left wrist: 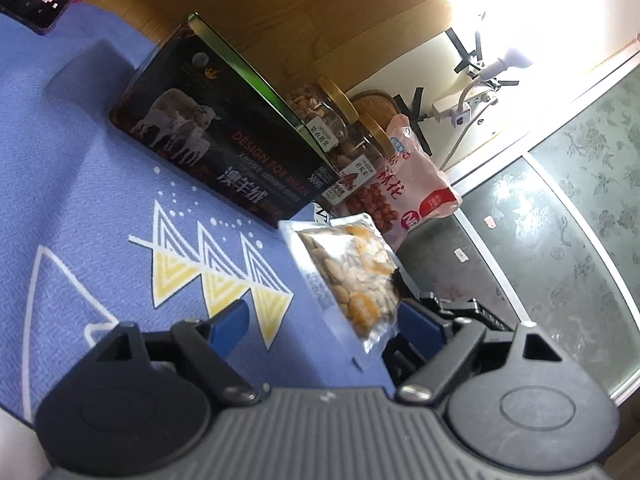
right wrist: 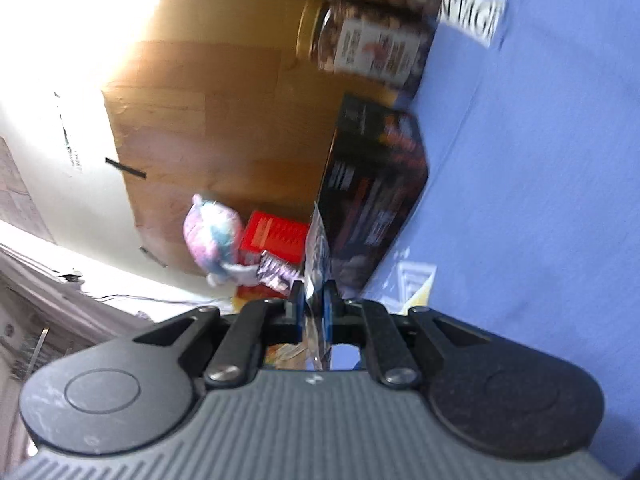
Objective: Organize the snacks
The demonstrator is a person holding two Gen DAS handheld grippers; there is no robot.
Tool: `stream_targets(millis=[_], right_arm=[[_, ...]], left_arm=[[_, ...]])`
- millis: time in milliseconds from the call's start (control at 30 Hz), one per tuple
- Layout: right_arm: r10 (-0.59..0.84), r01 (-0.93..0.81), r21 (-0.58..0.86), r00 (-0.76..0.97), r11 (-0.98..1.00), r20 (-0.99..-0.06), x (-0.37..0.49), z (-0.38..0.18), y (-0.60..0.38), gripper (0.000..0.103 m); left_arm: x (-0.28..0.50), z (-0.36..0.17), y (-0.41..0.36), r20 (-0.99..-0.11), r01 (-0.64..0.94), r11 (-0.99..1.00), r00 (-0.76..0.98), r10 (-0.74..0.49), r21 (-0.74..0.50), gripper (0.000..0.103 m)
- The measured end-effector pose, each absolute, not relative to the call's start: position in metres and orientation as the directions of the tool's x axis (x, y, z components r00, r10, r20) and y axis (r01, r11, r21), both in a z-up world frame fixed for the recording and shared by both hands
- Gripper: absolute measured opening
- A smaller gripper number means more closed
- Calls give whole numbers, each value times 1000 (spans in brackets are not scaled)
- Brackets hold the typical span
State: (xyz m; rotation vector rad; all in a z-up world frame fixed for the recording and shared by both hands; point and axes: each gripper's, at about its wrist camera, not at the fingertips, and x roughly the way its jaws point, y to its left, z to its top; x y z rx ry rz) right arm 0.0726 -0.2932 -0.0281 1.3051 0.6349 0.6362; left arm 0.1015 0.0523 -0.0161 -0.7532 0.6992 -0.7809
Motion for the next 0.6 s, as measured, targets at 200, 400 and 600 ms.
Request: stream_targets(millis=[200,400,600], right_arm=[[739,-111,931,644,349,-201,68,-28,-270,14],[713,-135,892,656,432,-246,64,-30,-268,17],[695,-150,853,657,499,-291,63,-26,-260,19]], left_arm=[[108,-24,54,-339,289,548,541,-770,-785,33],[109,-26,51,-365,282,580,551,-750,-764,27],[109,-26,52,-373,268,591,566,-736,-761,27]])
